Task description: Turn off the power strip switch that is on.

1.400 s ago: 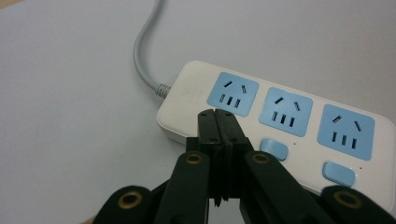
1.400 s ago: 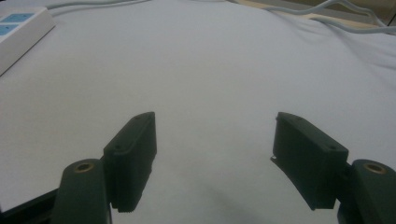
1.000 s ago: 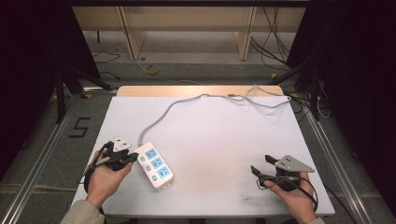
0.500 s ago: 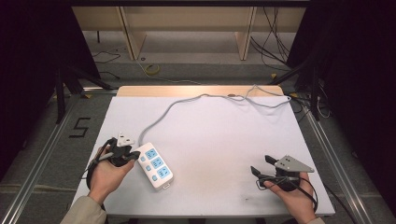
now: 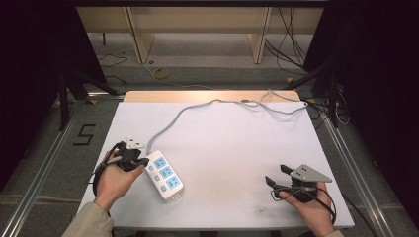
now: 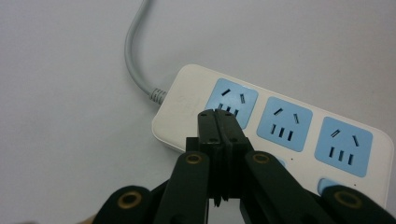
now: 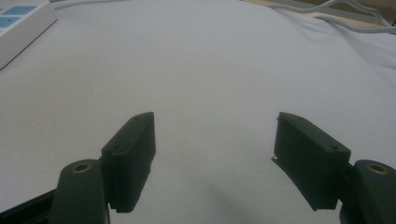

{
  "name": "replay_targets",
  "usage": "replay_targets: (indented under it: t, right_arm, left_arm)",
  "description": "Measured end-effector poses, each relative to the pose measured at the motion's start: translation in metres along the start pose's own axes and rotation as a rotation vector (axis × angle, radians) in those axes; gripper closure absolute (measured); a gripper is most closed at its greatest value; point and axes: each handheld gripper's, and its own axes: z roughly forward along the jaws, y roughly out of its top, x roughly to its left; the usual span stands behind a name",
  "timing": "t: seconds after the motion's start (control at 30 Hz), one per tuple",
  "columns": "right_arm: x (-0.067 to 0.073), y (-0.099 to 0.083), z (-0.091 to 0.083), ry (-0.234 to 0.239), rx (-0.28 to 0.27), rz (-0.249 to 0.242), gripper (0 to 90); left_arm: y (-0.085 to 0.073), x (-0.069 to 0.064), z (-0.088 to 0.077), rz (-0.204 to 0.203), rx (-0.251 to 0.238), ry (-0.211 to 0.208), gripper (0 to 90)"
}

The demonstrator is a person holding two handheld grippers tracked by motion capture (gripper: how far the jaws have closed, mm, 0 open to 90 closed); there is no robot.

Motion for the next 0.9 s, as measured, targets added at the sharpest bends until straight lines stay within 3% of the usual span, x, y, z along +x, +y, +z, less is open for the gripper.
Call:
replay_targets:
  t: [0.9]
  right_arm:
    - [-0.001,-0.001,0.000,-0.005,0.007,0.003,30.4]
  left_arm:
    - [0.015,0.004,0.008,0.007,0.095,-0.032,89.3]
